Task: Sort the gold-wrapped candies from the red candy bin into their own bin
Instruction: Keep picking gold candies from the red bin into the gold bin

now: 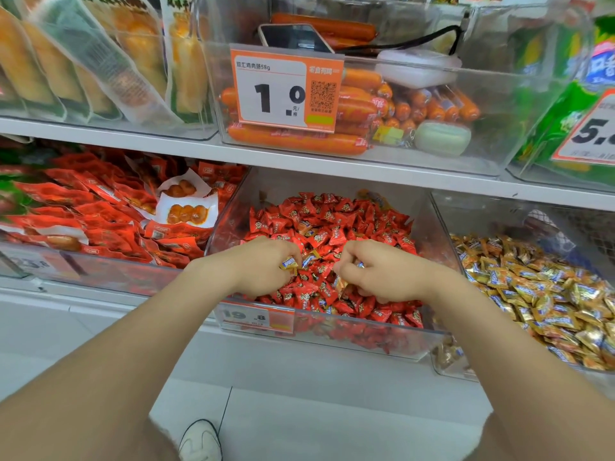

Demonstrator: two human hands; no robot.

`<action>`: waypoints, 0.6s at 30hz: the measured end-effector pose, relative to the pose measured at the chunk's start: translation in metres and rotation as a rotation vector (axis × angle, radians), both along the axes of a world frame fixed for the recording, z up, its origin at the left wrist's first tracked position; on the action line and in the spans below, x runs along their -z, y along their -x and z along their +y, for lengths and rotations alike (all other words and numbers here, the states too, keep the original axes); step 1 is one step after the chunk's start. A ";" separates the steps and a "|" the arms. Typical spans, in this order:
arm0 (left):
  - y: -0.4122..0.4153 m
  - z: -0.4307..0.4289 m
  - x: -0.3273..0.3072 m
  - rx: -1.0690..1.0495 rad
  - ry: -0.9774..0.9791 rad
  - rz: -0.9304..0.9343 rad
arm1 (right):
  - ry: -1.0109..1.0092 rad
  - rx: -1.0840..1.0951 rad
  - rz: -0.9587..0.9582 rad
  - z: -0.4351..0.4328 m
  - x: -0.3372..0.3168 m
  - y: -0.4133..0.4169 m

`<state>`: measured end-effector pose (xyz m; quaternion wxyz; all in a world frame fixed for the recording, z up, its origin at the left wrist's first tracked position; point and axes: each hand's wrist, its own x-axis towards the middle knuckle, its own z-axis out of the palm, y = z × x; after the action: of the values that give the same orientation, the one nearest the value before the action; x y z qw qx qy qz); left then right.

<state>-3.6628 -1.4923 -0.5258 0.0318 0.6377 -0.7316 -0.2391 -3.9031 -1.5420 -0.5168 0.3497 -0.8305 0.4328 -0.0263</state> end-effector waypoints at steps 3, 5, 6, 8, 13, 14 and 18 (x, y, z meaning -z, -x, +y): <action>0.001 0.000 -0.005 -0.049 -0.018 0.072 | -0.042 0.024 -0.110 0.003 -0.001 -0.001; 0.004 0.003 -0.010 -0.069 -0.028 0.132 | -0.017 0.015 -0.177 0.004 -0.001 -0.003; 0.005 0.004 -0.011 -0.081 -0.028 0.152 | -0.012 -0.005 -0.201 0.004 0.000 -0.005; 0.006 0.007 -0.013 -0.107 -0.033 0.172 | 0.001 -0.050 -0.172 0.005 0.002 -0.010; 0.004 0.010 -0.009 -0.099 -0.056 0.133 | 0.131 -0.142 0.050 0.009 0.008 -0.025; 0.004 0.011 -0.008 -0.085 -0.046 0.118 | 0.159 -0.160 0.118 0.008 0.008 -0.026; 0.004 0.010 -0.006 -0.037 -0.040 0.066 | 0.281 -0.225 0.413 0.010 0.009 -0.029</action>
<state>-3.6666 -1.4820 -0.5200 0.0478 0.6434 -0.7133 -0.2739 -3.8740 -1.5317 -0.5258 0.1361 -0.9013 0.3923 0.1230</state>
